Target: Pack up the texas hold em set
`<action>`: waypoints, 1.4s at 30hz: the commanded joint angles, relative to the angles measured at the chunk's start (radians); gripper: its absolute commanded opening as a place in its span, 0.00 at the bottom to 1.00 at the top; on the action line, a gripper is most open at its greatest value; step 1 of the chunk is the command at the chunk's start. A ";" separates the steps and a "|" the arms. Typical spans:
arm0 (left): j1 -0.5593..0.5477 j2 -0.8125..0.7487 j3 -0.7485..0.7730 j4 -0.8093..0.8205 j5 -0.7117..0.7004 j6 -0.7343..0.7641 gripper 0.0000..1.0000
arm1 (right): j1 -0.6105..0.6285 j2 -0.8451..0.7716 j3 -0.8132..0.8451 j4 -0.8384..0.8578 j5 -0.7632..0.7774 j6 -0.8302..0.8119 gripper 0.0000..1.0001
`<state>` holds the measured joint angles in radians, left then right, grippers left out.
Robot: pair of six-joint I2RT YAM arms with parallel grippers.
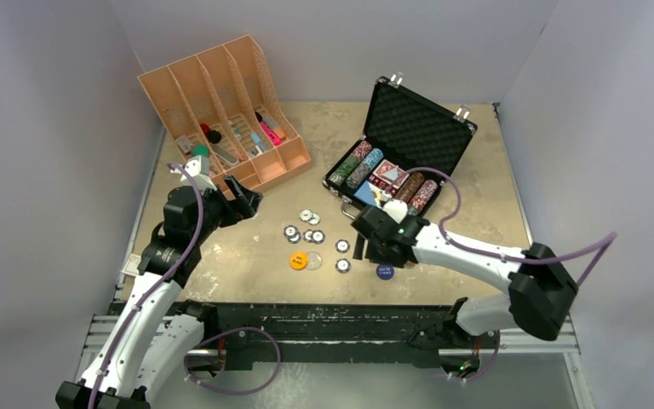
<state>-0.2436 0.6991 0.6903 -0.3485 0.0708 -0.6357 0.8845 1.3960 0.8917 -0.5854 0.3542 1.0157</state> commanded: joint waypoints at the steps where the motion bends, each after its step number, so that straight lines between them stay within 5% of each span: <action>1: -0.005 0.011 0.040 0.016 -0.029 -0.010 0.81 | 0.011 -0.129 -0.111 -0.026 0.050 0.190 0.79; 10: -0.005 0.012 0.029 0.007 -0.093 -0.002 0.80 | 0.009 -0.037 -0.182 0.031 0.069 0.251 0.81; 22: -0.005 0.025 0.033 -0.073 -0.238 -0.040 0.77 | 0.005 0.013 -0.227 0.059 0.093 0.316 0.62; 29: -0.005 0.043 0.048 -0.032 -0.219 -0.059 0.75 | 0.004 -0.039 -0.238 0.096 0.076 0.245 0.50; 42: -0.005 0.016 0.063 0.100 -0.187 -0.069 0.73 | 0.000 -0.155 -0.096 0.080 0.094 0.046 0.50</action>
<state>-0.2436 0.7387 0.7109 -0.3717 -0.1333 -0.6971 0.8898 1.2869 0.6849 -0.4877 0.3988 1.1427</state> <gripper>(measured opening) 0.735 0.497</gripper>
